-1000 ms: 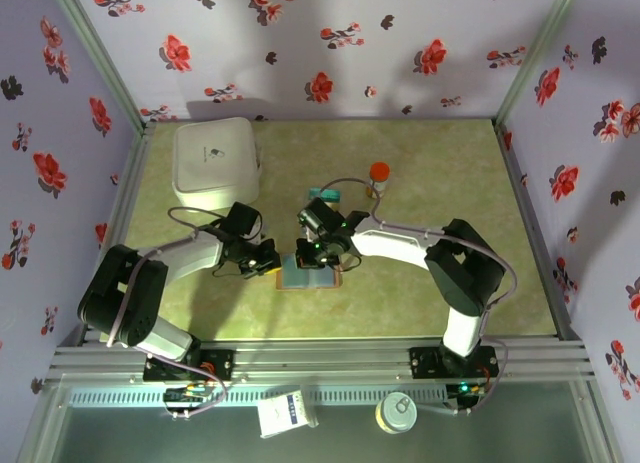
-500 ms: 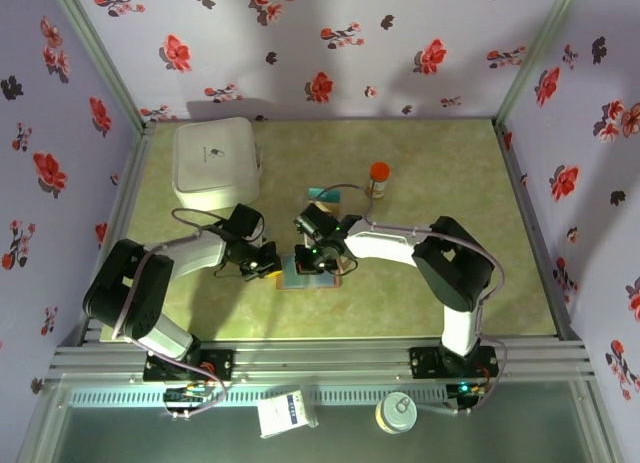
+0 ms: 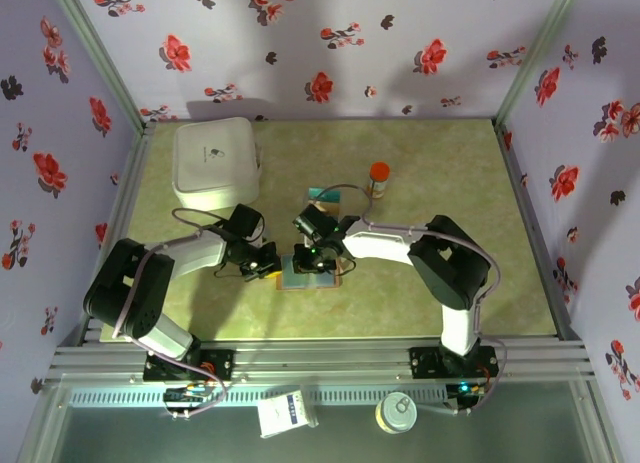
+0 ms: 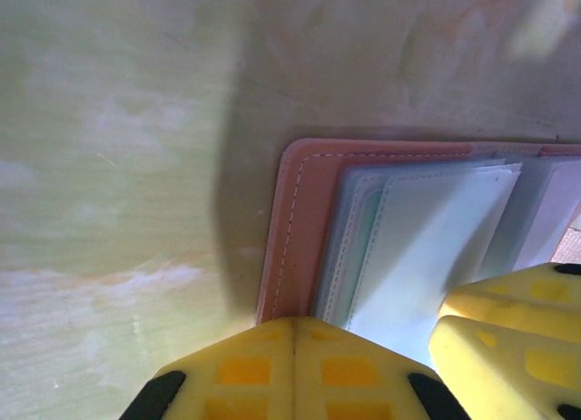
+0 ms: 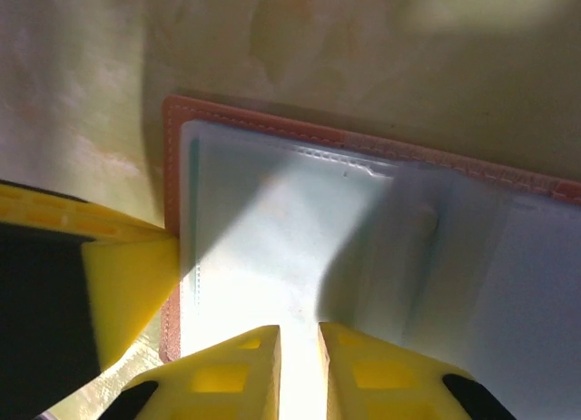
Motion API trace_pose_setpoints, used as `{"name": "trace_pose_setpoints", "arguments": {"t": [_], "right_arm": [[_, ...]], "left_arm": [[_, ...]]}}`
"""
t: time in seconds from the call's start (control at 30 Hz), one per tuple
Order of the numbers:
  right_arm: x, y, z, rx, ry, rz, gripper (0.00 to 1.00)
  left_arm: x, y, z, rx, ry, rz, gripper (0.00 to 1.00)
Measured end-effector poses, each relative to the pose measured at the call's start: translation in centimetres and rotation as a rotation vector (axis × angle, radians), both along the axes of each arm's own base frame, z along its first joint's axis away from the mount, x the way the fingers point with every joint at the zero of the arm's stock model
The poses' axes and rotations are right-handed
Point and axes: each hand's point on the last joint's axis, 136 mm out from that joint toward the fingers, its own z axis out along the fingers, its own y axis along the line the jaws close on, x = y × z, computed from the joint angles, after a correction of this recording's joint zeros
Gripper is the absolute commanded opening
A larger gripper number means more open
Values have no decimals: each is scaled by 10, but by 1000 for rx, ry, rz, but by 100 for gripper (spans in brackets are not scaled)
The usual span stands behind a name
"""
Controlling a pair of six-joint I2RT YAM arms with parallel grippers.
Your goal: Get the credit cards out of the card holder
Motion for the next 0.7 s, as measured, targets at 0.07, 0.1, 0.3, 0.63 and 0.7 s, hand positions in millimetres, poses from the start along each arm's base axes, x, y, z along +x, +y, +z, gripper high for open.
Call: {"name": "trace_pose_setpoints", "arguments": {"t": [0.07,0.1,0.3,0.63,0.7], "right_arm": [[0,0,0,0,0,0,23],[0,1,0,1,-1,0,24],[2,-1,0,-11,-7,-13,26],[6,-8,-2,-32,-17,-46,26],[6,-10,-3,-28,-16,-50,25]], "left_arm": [[0,0,0,2,0,-3,0],[-1,0,0,2,1,-3,0],[-1,1,0,5,1,-9,0],[-1,2,0,16,0,-15,0],[-1,3,0,24,-1,-14,0]]}}
